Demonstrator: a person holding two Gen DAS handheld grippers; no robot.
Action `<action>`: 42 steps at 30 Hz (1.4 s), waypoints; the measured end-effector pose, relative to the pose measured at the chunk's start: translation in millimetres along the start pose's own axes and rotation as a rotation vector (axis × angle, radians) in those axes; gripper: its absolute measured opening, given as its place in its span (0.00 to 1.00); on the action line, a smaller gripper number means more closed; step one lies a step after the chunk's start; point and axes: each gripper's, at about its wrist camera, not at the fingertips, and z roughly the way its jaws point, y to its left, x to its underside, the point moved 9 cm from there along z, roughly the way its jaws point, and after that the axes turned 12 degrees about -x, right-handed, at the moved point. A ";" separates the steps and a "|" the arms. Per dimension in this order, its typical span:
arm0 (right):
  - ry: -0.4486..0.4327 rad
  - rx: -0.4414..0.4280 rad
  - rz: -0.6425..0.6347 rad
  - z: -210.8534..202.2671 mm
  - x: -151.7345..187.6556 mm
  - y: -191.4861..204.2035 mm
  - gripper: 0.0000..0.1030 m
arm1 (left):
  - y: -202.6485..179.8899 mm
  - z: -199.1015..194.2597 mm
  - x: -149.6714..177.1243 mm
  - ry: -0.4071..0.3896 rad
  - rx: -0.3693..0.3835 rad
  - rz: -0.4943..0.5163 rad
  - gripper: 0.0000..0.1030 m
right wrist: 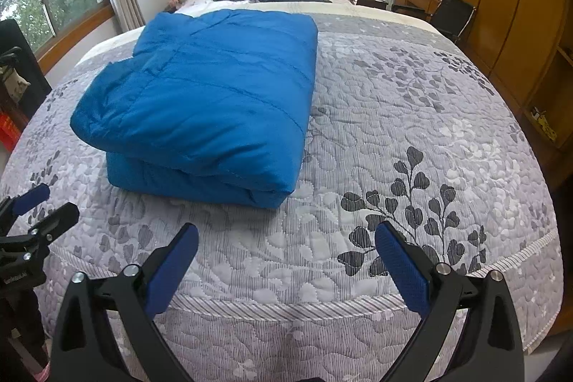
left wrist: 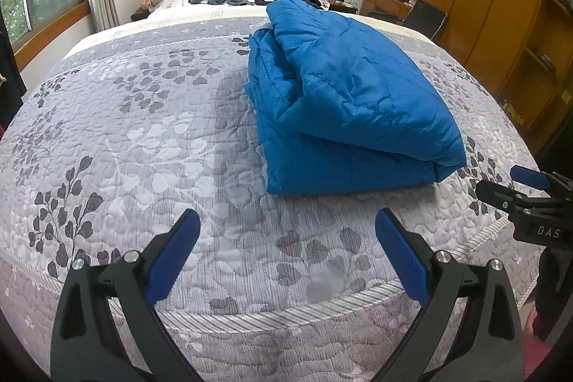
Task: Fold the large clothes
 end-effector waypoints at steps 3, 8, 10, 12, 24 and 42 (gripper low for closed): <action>0.001 -0.002 0.001 0.7 -0.7 -0.2 0.96 | 0.1 0.1 -0.1 0.000 0.000 0.000 0.95; 0.003 -0.003 -0.001 1.3 -1.1 0.3 0.96 | 0.0 0.1 -0.3 -0.001 -0.001 0.000 0.95; 0.003 -0.003 -0.002 1.4 -1.1 0.4 0.96 | 0.1 0.0 -0.3 -0.001 -0.001 0.001 0.95; 0.003 -0.002 -0.003 1.6 -1.6 0.3 0.96 | -0.2 -0.1 -0.4 -0.002 0.000 0.001 0.95; 0.004 -0.002 -0.002 1.5 -1.3 -0.2 0.96 | -1.1 -0.3 -0.6 0.000 0.000 0.002 0.95; 0.006 -0.001 0.001 1.0 0.1 -2.7 0.96 | -1.9 -0.7 -0.9 -0.002 0.000 0.005 0.95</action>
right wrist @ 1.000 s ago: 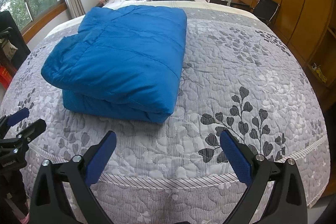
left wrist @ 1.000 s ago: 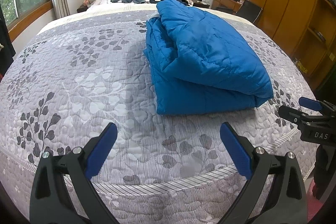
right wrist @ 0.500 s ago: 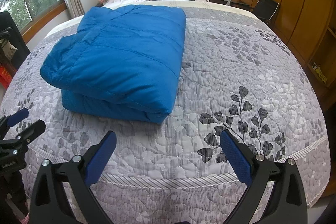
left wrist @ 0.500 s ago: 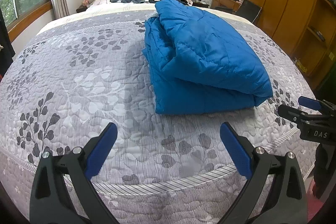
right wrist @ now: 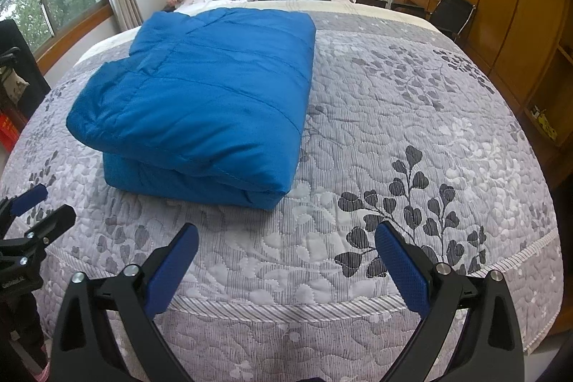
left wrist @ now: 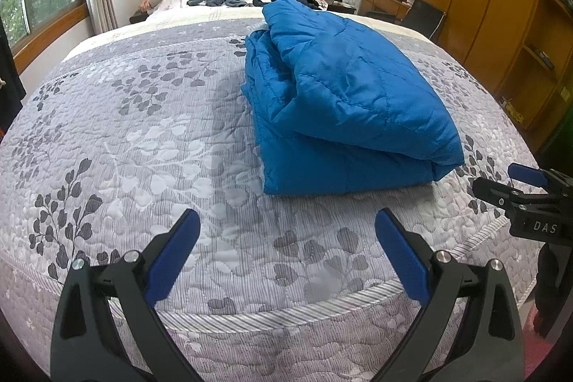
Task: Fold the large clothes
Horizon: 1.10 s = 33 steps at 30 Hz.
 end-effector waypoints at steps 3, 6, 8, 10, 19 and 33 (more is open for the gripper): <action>0.001 0.000 0.001 -0.1 0.3 -0.2 0.96 | 0.0 -0.1 0.2 0.000 -0.001 -0.001 0.95; 0.001 0.000 0.001 0.1 0.0 -0.2 0.96 | -0.6 -0.1 0.0 0.000 0.000 -0.002 0.95; 0.000 0.000 -0.002 0.3 -0.4 0.0 0.96 | -0.8 -0.2 -0.2 -0.001 0.000 -0.001 0.95; -0.001 0.000 -0.003 0.2 -0.5 -0.1 0.96 | -0.5 0.0 0.0 0.000 0.000 0.000 0.95; 0.001 -0.002 -0.006 0.7 -1.3 1.7 0.96 | -1.1 -0.8 -0.1 -0.001 0.000 -0.001 0.95; -0.016 -0.019 -0.008 0.9 -4.5 3.3 0.96 | -1.1 -1.6 -0.1 -0.001 0.001 -0.002 0.95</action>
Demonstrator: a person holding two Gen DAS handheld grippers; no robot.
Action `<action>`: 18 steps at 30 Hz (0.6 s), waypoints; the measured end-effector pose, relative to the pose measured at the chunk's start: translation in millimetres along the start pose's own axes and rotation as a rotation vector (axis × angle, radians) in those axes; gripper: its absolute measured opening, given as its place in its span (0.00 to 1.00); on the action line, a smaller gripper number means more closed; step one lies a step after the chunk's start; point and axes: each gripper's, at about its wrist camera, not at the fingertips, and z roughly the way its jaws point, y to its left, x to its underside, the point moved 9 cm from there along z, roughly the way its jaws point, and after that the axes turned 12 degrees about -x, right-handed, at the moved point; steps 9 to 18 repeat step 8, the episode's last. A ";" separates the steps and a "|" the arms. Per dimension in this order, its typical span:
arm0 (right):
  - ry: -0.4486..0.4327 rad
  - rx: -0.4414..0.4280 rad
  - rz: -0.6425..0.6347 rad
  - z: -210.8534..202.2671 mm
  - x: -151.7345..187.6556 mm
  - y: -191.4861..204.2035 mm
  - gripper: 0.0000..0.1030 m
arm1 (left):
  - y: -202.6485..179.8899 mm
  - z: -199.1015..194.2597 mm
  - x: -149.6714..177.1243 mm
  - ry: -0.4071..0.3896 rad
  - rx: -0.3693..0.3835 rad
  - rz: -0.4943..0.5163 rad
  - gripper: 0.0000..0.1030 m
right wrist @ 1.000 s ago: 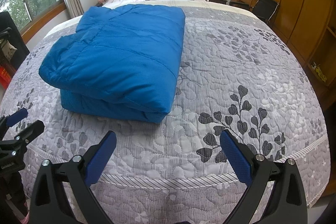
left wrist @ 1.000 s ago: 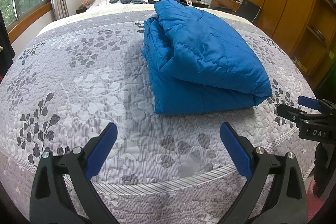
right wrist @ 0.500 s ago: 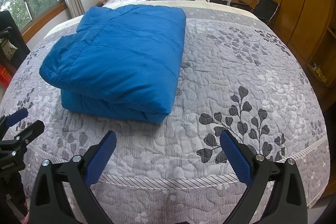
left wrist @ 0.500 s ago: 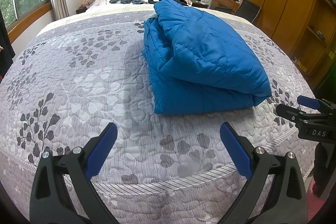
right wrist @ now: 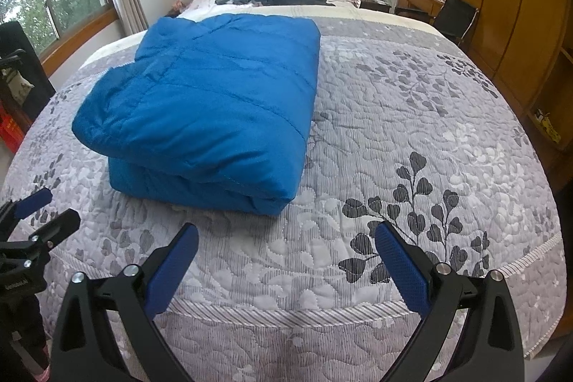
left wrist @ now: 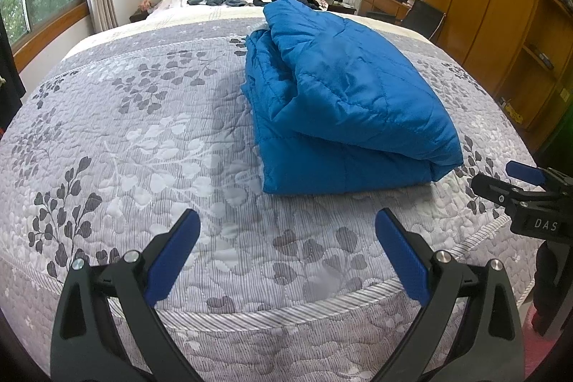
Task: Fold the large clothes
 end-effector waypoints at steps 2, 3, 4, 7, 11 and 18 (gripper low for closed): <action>0.007 -0.002 0.008 0.8 0.5 -0.9 0.96 | 0.2 0.2 0.0 0.000 0.001 0.000 0.95; 0.009 -0.002 0.011 1.0 0.7 -1.6 0.96 | 0.5 0.4 0.0 0.000 0.000 0.001 0.95; 0.009 -0.001 0.012 1.0 0.9 -1.8 0.96 | 0.4 0.4 0.0 0.000 0.001 0.001 0.95; 0.007 0.004 0.013 0.6 1.2 -2.9 0.96 | 0.3 0.2 -0.2 0.000 0.000 -0.001 0.95; 0.006 0.005 0.013 0.5 1.1 -3.5 0.96 | 0.6 0.3 -0.2 -0.001 0.000 0.000 0.95; 0.006 0.005 0.013 0.5 1.1 -3.5 0.96 | 0.6 0.3 -0.2 -0.001 0.000 0.000 0.95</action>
